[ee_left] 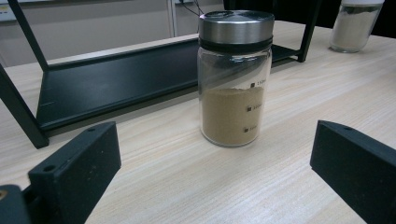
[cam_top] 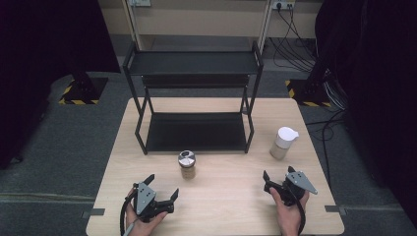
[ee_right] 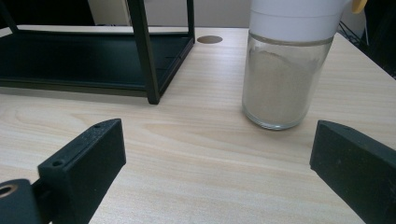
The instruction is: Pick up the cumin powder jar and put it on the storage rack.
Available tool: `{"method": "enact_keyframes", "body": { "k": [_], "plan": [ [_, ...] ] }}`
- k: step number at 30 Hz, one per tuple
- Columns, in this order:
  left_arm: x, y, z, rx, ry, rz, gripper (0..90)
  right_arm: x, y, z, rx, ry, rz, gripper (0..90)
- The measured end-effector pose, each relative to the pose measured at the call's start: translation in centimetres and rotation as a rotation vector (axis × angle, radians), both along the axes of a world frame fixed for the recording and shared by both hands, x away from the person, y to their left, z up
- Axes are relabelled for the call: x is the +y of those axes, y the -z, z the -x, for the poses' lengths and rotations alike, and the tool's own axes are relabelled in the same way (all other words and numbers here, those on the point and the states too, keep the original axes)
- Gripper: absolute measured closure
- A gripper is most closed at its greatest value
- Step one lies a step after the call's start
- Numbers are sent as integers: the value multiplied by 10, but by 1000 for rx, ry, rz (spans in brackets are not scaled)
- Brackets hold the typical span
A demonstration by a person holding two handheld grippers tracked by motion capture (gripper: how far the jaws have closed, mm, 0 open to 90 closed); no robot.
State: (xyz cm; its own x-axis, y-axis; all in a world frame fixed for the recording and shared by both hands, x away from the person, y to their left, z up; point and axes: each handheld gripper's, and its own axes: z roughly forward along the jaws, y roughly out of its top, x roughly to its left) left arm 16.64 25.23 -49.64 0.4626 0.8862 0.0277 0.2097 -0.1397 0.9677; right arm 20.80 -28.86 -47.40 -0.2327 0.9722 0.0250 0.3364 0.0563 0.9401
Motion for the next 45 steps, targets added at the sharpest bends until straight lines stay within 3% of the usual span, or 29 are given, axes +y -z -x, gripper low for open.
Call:
{"method": "enact_keyframes", "body": {
  "k": [16,23,45],
  "plan": [
    [-1,-4,-12,26,35,-16,37,3,-1,0,2,-8,19,36],
    [-10,-6,-16,29,35,-31,34,2,-1,-1,4,-9,11,36],
    [-44,-12,-62,76,62,-20,44,3,-2,-2,9,-22,34,36]
  ]
}}
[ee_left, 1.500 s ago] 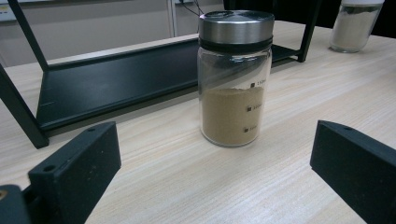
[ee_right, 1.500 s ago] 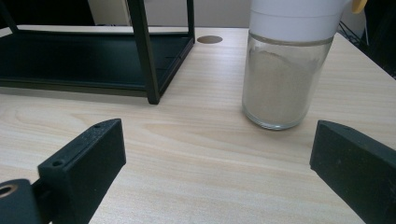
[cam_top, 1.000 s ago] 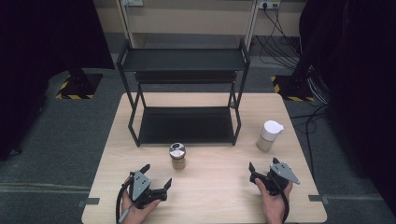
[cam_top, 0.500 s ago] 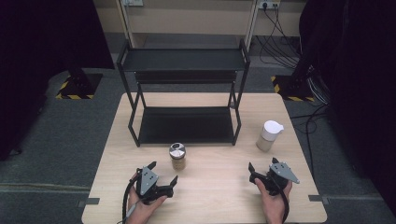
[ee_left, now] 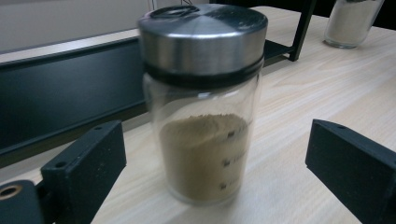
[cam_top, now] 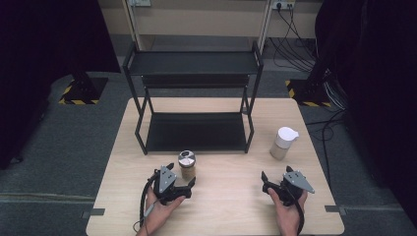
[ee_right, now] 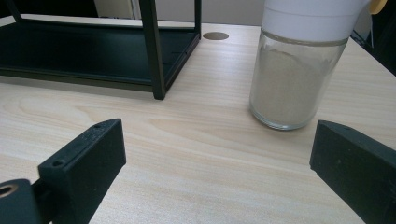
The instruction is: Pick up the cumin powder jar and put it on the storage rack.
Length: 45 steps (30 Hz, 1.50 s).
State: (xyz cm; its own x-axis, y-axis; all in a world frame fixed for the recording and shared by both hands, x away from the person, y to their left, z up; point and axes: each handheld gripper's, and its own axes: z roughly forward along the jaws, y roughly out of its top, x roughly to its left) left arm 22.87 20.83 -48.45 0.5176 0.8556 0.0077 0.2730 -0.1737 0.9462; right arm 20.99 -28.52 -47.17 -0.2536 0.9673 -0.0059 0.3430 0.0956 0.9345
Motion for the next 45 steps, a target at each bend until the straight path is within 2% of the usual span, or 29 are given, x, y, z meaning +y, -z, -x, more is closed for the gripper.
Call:
{"method": "enact_keyframes", "body": {
  "k": [3,5,9,13,15,22,27,31,32,33,34,39,41,45],
  "plan": [
    [-7,-3,-6,13,-9,-13,48,0,0,0,-3,-2,-1,36],
    [-9,-3,-8,20,-12,-9,49,-1,0,0,-1,-5,-2,36],
    [-10,-7,-20,66,-25,14,55,-1,0,0,-3,-8,1,36],
    [-12,-9,-25,79,-22,0,113,-1,0,0,-4,-11,6,37],
    [-14,-9,-25,74,-30,-1,193,0,0,0,-5,-11,7,37],
    [-18,-9,-29,67,-40,-13,304,0,0,0,-6,-13,10,39],
    [-21,-8,-27,49,-42,-29,306,0,0,0,-5,-15,13,40],
    [-25,-6,-22,25,-57,-44,307,0,0,0,-5,-17,14,41],
    [-26,-4,-18,0,-60,-46,307,0,0,0,-6,-17,14,42],
    [-26,-4,-18,0,-60,-46,307,0,0,0,-6,-17,14,42],
    [-26,-1,-15,-20,-67,-43,307,-1,0,0,-6,-19,13,42],
    [-23,2,-14,-27,-69,-15,307,0,0,0,-4,-22,19,43],
    [-20,6,-11,-42,-74,13,307,-1,0,-1,-1,-22,12,43],
    [-18,8,-8,-54,-77,27,308,-2,-1,-1,3,-21,5,43]
  ]
}}
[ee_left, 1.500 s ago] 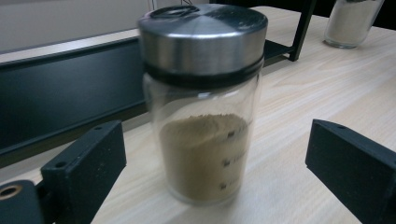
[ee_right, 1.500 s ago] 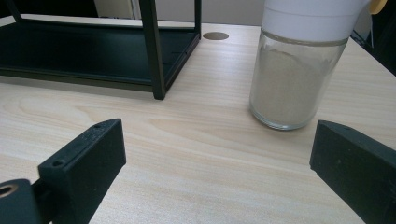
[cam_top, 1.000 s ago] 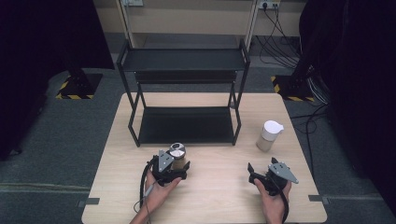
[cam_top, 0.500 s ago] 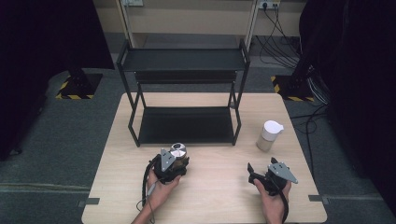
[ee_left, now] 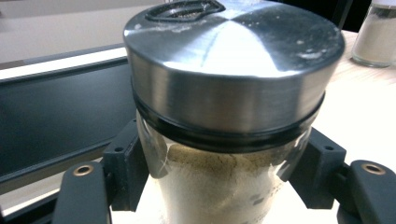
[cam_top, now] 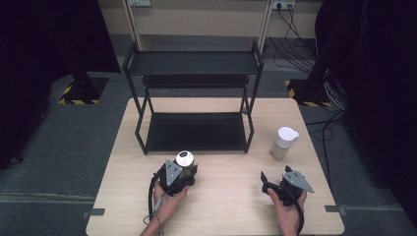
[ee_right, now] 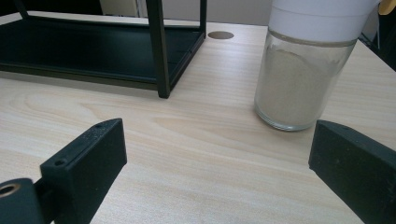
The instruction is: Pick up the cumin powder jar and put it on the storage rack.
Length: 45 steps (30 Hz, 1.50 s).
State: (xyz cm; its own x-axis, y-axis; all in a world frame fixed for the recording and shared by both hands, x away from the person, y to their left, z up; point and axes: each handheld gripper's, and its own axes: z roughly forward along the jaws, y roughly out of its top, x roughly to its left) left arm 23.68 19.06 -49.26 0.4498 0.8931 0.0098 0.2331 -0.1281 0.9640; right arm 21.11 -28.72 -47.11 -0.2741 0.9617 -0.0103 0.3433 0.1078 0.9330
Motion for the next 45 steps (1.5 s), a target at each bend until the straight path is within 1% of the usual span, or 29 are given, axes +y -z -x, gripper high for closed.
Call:
{"method": "enact_keyframes", "body": {
  "k": [4,7,8,10,11,13,16,20,22,24,26,30,32,33,34,35,39,40,41,43,44,45],
  "plan": [
    [1,0,2,-1,-2,7,308,0,0,0,-1,0,2,44],
    [1,-1,5,-22,-15,15,308,1,0,0,-1,2,1,44],
    [2,-3,6,-33,-19,22,308,0,0,0,-1,2,1,44],
    [3,-5,12,-73,-33,42,308,1,0,0,-1,1,2,44],
    [4,-6,14,-87,-36,54,308,1,0,0,0,0,4,44],
    [5,-8,21,-129,-58,89,308,1,0,0,-2,-3,8,44],
    [9,-13,26,-170,-69,99,308,2,0,-1,-2,-7,12,44],
    [10,-17,31,-205,-79,83,308,3,0,-1,-2,-7,11,44],
    [11,-19,31,-209,-77,78,308,3,0,-1,-3,-4,11,44],
    [11,-20,31,-215,-79,84,308,3,0,-1,-3,-3,9,44],
    [11,-21,32,-218,-79,78,308,3,0,-1,-2,-3,9,44],
    [11,-25,32,-226,-77,80,308,4,-1,-1,0,-4,17,44],
    [11,-31,31,-225,-61,82,308,4,-1,-1,1,-4,17,45],
    [11,-31,31,-225,-61,82,308,4,0,-1,0,-3,13,45],
    [11,-35,30,-237,-55,76,308,3,0,-1,-2,1,9,45],
    [11,-35,30,-237,-55,76,308,3,0,-1,-1,0,7,45],
    [10,-48,23,-257,-52,77,308,3,-1,-2,3,0,9,45],
    [10,-52,21,-262,-53,81,308,4,-1,-2,4,2,9,46],
    [11,-61,18,-276,-51,87,308,3,-1,-2,5,5,2,46],
    [11,-70,15,-289,-52,85,308,2,0,-2,5,6,-7,46],
    [11,-70,15,-289,-52,85,308,2,0,-2,5,6,-7,46],
    [12,-75,14,-294,-56,85,308,1,0,-1,3,7,-13,45]
  ]
}}
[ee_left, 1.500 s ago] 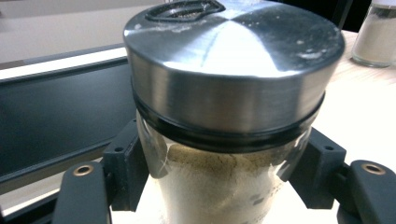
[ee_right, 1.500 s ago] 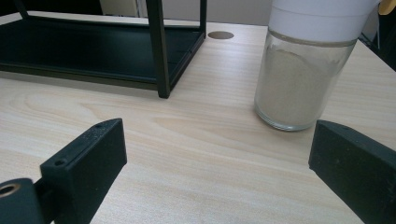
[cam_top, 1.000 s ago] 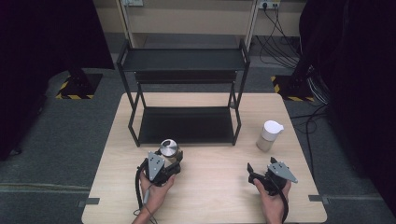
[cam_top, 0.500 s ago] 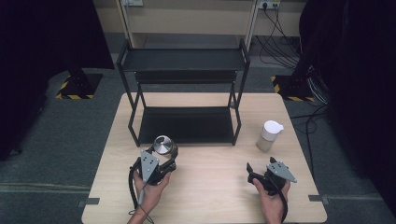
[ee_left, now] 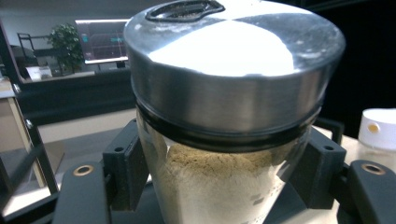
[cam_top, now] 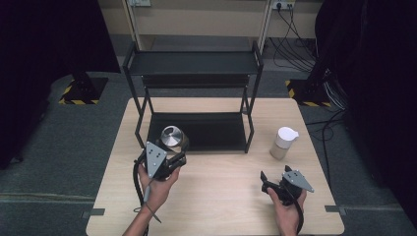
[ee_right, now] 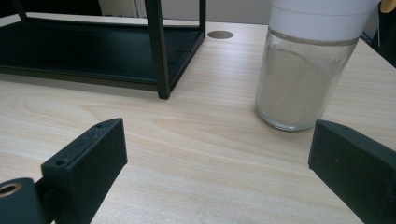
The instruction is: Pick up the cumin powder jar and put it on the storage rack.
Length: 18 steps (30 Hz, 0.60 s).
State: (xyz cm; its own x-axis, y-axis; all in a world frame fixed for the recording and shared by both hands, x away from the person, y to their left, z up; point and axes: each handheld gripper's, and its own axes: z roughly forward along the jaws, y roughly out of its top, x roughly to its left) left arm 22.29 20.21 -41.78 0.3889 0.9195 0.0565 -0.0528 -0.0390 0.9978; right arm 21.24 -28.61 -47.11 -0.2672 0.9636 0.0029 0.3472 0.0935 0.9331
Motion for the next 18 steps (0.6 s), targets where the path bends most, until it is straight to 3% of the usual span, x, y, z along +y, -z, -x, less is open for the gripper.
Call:
{"method": "enact_keyframes", "body": {
  "k": [3,11,18],
  "plan": [
    [0,-12,-4,-10,-12,-9,308,0,0,0,-3,-3,6,45],
    [-1,-15,-9,-3,-20,-24,308,-1,0,0,1,0,-4,46],
    [-1,-26,-12,-26,-19,-24,308,0,0,0,0,-2,1,47]
  ]
}}
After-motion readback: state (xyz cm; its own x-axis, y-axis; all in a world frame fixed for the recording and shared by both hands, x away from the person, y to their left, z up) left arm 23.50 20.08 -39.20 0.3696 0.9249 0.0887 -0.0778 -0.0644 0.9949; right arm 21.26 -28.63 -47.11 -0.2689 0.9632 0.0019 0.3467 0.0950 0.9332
